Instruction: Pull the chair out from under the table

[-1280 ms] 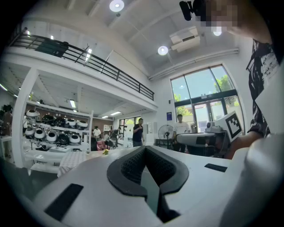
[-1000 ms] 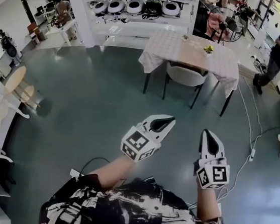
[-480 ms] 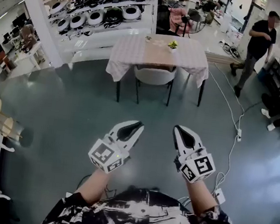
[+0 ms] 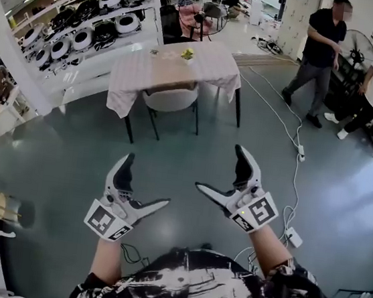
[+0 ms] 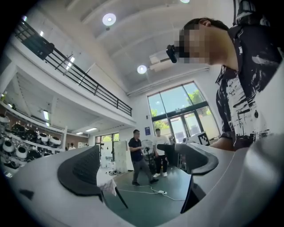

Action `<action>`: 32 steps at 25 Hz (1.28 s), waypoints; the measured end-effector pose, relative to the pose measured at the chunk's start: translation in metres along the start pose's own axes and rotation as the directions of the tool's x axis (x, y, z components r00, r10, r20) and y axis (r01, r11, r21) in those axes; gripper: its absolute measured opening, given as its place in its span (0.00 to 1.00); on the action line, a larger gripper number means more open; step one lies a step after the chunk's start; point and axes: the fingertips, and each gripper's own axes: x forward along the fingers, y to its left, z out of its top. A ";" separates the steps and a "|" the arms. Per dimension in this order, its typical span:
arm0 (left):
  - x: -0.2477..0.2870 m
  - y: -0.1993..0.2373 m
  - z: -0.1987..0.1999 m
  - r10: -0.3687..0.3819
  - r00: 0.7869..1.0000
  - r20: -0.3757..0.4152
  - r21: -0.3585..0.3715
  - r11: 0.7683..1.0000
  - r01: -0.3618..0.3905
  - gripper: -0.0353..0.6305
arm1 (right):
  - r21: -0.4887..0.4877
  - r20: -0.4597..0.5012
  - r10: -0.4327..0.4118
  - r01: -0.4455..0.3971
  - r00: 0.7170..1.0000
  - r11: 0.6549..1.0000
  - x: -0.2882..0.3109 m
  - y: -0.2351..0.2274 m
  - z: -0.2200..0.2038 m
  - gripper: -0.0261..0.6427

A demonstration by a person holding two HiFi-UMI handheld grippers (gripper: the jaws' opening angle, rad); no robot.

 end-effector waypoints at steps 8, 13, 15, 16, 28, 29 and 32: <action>-0.008 -0.012 0.011 -0.021 1.000 0.010 -0.004 1.000 0.021 0.90 | 0.000 -0.029 -0.027 0.027 0.999 1.000 -0.019 0.011 0.014 0.90; -0.016 0.003 0.000 -0.007 1.000 -0.010 -0.016 1.000 0.007 0.90 | 0.014 -0.044 -0.027 0.027 0.999 1.000 -0.004 0.011 -0.001 0.90; -0.031 0.020 -0.005 -0.009 1.000 -0.017 -0.015 1.000 0.009 0.90 | 0.009 -0.055 -0.024 0.025 0.998 1.000 0.016 0.024 -0.011 0.90; -0.040 0.028 -0.008 -0.007 1.000 -0.020 -0.015 1.000 0.007 0.90 | 0.006 -0.061 -0.022 0.023 0.998 1.000 0.025 0.031 -0.016 0.90; -0.073 0.097 -0.054 0.000 0.999 -0.046 -0.040 0.999 -0.001 0.90 | -0.003 -0.118 -0.031 0.031 0.993 1.000 0.075 0.060 -0.058 0.90; -0.070 0.101 -0.058 -0.002 0.999 -0.051 -0.042 0.999 -0.001 0.90 | -0.003 -0.118 -0.035 0.035 0.992 0.999 0.078 0.056 -0.060 0.90; -0.061 0.115 -0.067 -0.001 0.999 -0.051 -0.050 0.999 -0.002 0.90 | -0.003 -0.123 -0.034 0.034 0.992 0.999 0.088 0.044 -0.069 0.90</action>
